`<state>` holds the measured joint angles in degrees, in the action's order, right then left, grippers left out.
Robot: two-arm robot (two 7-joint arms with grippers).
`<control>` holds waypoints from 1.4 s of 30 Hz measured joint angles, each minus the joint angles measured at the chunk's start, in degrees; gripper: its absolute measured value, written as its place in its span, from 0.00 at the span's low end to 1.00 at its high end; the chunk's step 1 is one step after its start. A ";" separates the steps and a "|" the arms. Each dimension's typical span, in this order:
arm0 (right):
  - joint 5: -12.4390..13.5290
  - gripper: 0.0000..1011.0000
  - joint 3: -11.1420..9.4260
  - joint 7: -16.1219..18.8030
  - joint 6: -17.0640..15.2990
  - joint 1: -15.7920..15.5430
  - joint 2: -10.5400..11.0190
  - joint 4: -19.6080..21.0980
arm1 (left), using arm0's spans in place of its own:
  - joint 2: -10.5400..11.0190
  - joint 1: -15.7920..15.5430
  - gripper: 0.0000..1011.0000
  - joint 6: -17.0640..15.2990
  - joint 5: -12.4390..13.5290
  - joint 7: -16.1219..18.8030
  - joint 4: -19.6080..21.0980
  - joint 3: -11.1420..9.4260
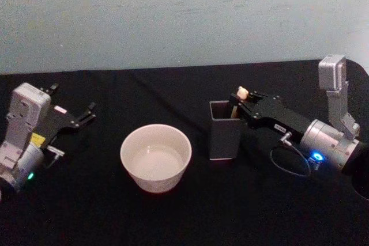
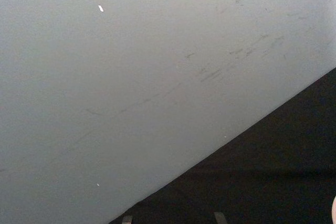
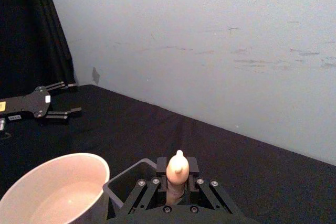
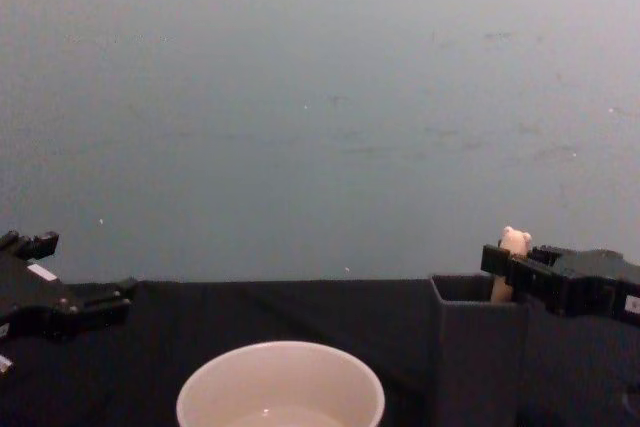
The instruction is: Pick up the stirring spoon with one hand, stir inside the cup, then place it back in its original position.
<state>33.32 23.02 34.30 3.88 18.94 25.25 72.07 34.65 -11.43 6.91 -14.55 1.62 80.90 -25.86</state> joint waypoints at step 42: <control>1.87 0.21 -3.91 -0.14 4.61 -2.60 2.65 13.21 | 0.00 0.00 0.99 0.00 0.00 0.00 0.00 0.00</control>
<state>35.19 19.11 34.15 8.49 16.35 27.90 85.27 34.65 -11.43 6.91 -14.55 1.62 80.90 -25.86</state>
